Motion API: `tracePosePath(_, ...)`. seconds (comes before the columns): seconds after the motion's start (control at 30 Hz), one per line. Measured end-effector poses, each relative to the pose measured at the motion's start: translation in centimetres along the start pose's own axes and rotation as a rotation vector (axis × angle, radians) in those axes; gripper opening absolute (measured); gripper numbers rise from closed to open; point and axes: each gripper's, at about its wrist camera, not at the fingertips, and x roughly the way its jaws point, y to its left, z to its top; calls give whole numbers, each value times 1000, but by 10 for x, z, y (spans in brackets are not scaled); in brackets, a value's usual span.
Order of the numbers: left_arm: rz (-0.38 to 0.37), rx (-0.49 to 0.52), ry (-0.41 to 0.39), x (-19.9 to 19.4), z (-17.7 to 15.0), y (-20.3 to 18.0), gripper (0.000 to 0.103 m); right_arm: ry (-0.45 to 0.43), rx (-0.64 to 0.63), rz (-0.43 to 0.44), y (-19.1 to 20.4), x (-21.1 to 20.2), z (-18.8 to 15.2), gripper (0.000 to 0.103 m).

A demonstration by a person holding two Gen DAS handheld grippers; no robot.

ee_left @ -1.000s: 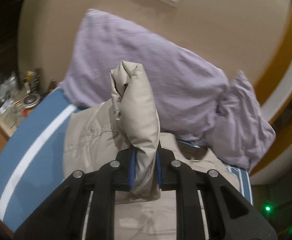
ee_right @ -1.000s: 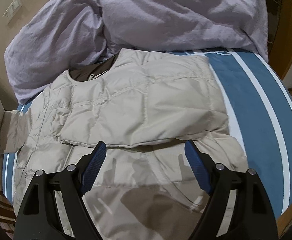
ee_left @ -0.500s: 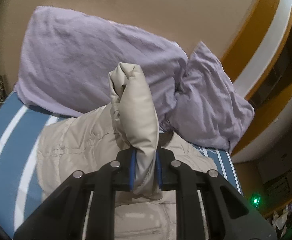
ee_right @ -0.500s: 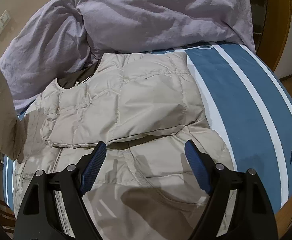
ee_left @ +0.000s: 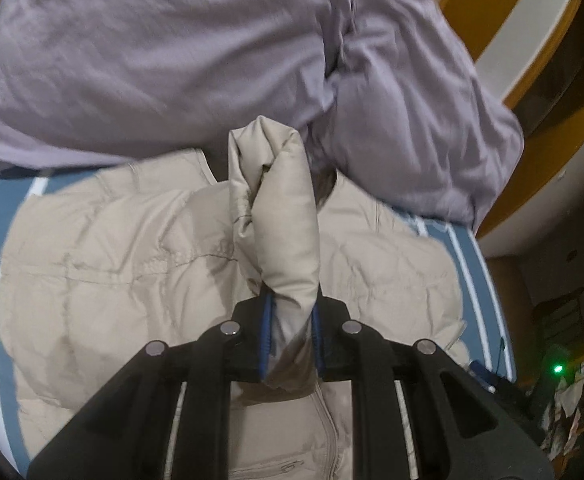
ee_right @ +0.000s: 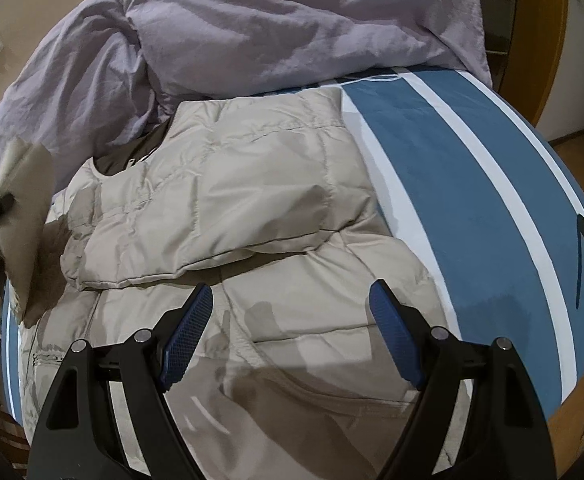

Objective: Fold large clothes

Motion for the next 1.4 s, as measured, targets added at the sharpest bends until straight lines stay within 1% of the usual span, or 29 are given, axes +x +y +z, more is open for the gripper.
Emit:
tracePosePath(0.13, 18, 20, 72, 26, -9, -7, 19, 5, 16, -7, -4, 2, 0, 82)
tracePosePath(0.23, 18, 28, 99, 36, -12, -11, 24, 13, 17, -10, -5, 5, 1, 82)
tracePosePath(0.33, 14, 39, 100, 36, -12, -14, 35, 18, 17, -13, -5, 7, 2, 82)
tracePosePath(0.37, 6, 43, 96, 34, -10, -15, 43, 19, 18, -14, -5, 7, 2, 82)
tracePosePath(0.43, -1, 54, 76, 29, -7, -16, 52, 18, 18, -16, -6, 8, 3, 82)
tracePosePath(0.47, 5, 60, 66, 27, -5, -17, 58, 18, 19, -18, -6, 8, 3, 82)
tracePosePath(0.5, 14, 67, 53, 25, -3, -17, 62, 18, 19, -19, -6, 9, 4, 82)
tracePosePath(0.57, 22, 70, 43, 25, 1, -17, 62, 17, 21, -21, -7, 9, 5, 82)
tracePosePath(0.67, 10, 54, 36, 25, 3, -13, 62, 19, 23, -25, -8, 11, 6, 82)
tracePosePath(0.73, 30, 55, 33, 27, 4, -12, 62, 21, 23, -28, -9, 12, 6, 82)
tracePosePath(0.93, 130, 24, 51, 50, 1, 1, 62, 22, 15, -31, -9, 12, 7, 82)
tracePosePath(1.0, 141, 24, 64, 59, -2, 3, 62, 23, 12, -32, -10, 12, 7, 82)
tracePosePath(1.3, 220, 95, 87, 88, -18, -7, 67, 26, 17, -40, -16, 14, 8, 82)
tracePosePath(1.4, 230, 103, 88, 94, -22, -6, 68, 28, 14, -40, -16, 16, 9, 82)
